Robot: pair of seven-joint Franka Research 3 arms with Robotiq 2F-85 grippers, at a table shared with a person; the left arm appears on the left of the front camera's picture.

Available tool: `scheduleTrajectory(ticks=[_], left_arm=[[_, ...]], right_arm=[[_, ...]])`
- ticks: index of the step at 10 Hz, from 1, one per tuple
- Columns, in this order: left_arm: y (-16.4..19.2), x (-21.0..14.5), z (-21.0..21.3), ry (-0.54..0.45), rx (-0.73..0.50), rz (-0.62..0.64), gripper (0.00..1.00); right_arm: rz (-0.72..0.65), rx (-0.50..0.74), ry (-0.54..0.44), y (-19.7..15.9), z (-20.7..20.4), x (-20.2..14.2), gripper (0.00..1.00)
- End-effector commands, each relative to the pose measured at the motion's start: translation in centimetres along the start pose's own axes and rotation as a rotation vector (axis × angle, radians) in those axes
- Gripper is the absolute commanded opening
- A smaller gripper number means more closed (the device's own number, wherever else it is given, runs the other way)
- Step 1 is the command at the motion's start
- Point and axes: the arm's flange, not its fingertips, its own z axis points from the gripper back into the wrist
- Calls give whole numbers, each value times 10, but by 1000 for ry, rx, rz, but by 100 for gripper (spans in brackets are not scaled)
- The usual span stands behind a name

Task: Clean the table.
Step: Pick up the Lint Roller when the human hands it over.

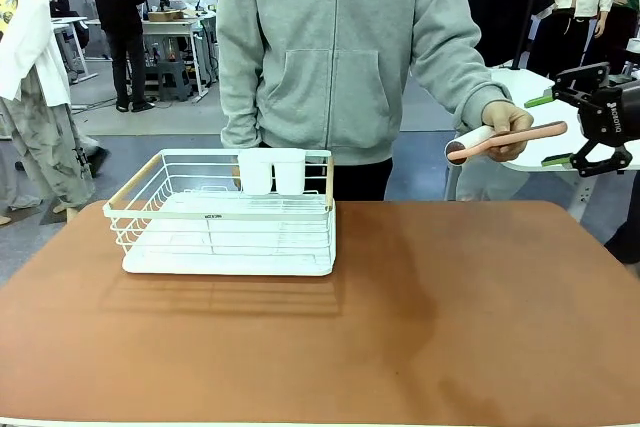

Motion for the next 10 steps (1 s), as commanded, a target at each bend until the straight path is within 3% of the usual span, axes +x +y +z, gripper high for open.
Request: scheduleTrajectory(ticks=[1, 10], left_arm=[[-3, -1, 1, -13, -27, -14, 100], [-3, -1, 1, -13, -27, -14, 100]], right_arm=[[32, 7, -55, -8, -9, -10, 100], [32, 16, -103, -6, -15, -2, 100]])
